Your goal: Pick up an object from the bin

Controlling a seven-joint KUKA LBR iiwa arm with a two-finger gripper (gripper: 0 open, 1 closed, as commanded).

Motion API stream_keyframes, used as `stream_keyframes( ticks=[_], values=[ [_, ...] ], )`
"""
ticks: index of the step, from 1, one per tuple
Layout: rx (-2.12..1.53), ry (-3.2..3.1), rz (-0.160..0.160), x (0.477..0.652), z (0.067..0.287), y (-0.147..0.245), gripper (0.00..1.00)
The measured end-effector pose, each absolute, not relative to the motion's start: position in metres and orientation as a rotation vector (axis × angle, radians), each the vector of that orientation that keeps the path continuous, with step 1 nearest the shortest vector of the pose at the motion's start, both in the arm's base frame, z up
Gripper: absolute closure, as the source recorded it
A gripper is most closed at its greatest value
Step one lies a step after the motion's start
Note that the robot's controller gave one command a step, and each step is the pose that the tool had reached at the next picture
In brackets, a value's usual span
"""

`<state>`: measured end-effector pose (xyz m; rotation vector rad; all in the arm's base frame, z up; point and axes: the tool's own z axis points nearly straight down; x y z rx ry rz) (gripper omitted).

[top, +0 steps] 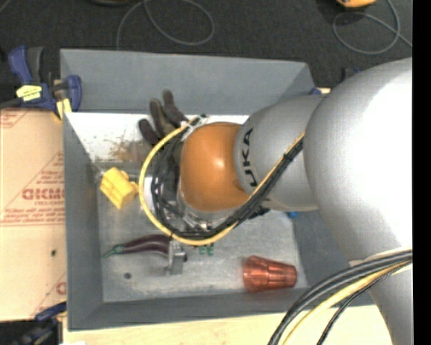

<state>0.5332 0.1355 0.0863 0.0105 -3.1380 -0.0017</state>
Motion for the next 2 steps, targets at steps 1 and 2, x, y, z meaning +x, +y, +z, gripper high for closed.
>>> stream_keyframes(
  ticks=[1,2],
  values=[
    [-0.099,-3.141,-0.004,0.519,0.1,0.141,0.0],
    [0.154,-3.136,-0.002,0.522,0.076,0.138,0.0]
  ],
)
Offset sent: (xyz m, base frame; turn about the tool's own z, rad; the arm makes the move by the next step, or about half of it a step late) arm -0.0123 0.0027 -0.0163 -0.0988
